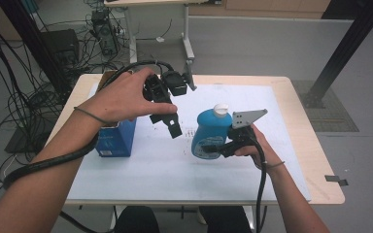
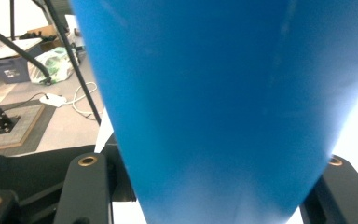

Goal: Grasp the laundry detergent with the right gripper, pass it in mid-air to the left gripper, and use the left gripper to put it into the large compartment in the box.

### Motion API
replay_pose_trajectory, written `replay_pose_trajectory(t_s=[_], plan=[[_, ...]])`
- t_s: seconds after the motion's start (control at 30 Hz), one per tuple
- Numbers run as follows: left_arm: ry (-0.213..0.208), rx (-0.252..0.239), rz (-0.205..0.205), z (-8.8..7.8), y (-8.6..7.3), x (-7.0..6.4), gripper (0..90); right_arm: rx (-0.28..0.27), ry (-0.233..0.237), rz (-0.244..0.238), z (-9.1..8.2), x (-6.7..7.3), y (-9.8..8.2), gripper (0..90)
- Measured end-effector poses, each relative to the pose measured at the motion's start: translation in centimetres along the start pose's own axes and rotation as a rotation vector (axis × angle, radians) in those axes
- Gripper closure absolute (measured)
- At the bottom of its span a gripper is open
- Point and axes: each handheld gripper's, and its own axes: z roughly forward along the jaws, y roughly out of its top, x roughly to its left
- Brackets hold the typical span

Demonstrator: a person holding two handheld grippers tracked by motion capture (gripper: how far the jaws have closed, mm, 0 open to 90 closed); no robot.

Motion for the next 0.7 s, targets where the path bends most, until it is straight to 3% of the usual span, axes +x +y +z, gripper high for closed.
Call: replay_pose_trajectory(t_s=[0.7], plan=[[-0.011,0.009,0.099,-0.8,1.3,-1.5,5.9,0.045,0.082,-0.048,2.0,0.3,1.9,41.3]])
